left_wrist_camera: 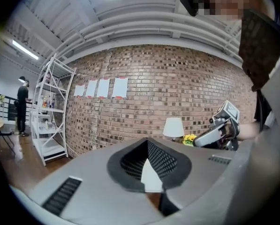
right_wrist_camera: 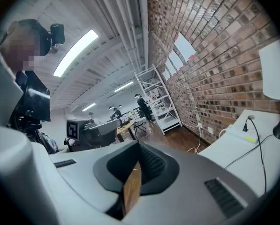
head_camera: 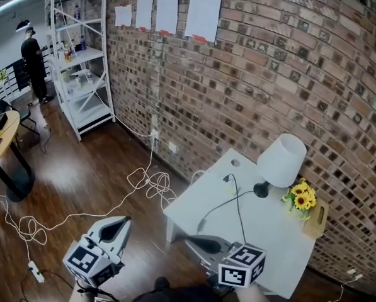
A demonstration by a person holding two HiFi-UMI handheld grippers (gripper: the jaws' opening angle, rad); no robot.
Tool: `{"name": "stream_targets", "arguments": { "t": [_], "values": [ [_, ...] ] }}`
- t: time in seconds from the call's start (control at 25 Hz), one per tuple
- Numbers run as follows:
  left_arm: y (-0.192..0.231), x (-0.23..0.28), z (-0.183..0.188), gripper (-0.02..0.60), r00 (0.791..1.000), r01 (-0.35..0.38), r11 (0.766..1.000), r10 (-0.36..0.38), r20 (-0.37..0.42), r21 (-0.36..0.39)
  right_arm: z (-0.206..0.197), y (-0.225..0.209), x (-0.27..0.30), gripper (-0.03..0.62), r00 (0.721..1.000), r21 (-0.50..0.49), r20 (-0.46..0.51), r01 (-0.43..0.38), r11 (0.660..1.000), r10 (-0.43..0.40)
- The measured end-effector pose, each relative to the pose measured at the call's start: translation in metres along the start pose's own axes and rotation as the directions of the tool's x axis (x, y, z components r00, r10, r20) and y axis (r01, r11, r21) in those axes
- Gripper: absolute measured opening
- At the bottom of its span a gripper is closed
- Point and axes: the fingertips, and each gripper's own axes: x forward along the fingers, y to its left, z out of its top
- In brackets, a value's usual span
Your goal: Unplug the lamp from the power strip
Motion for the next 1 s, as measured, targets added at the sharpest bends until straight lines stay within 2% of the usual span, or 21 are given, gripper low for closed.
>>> {"name": "stream_targets", "arguments": {
  "t": [0.16, 0.36, 0.48, 0.64, 1.0],
  "values": [
    [0.014, 0.004, -0.003, 0.015, 1.0, 0.015, 1.0, -0.015, 0.014, 0.006, -0.001, 0.003, 0.013, 0.002, 1.0, -0.03, -0.021, 0.008, 1.0, -0.008],
    [0.025, 0.017, -0.013, 0.015, 0.999, 0.034, 0.996, -0.035, 0.012, 0.081, -0.005, -0.016, 0.011, 0.002, 0.999, 0.011, -0.022, 0.039, 0.999, -0.039],
    [0.026, 0.033, -0.017, 0.015, 0.999, 0.05, 0.996, -0.05, 0.005, 0.079, -0.007, -0.03, 0.004, 0.002, 0.998, 0.032, -0.01, 0.068, 0.997, -0.068],
    [0.009, 0.063, -0.012, 0.015, 0.994, 0.106, 0.99, -0.105, -0.025, 0.091, -0.007, -0.056, -0.006, 0.002, 0.993, 0.076, 0.01, 0.112, 0.991, -0.113],
    [0.003, 0.143, -0.012, 0.015, 0.984, 0.167, 0.968, -0.152, -0.095, 0.186, 0.009, -0.132, -0.012, 0.002, 0.984, 0.11, 0.031, 0.174, 0.979, -0.178]
  ]
}}
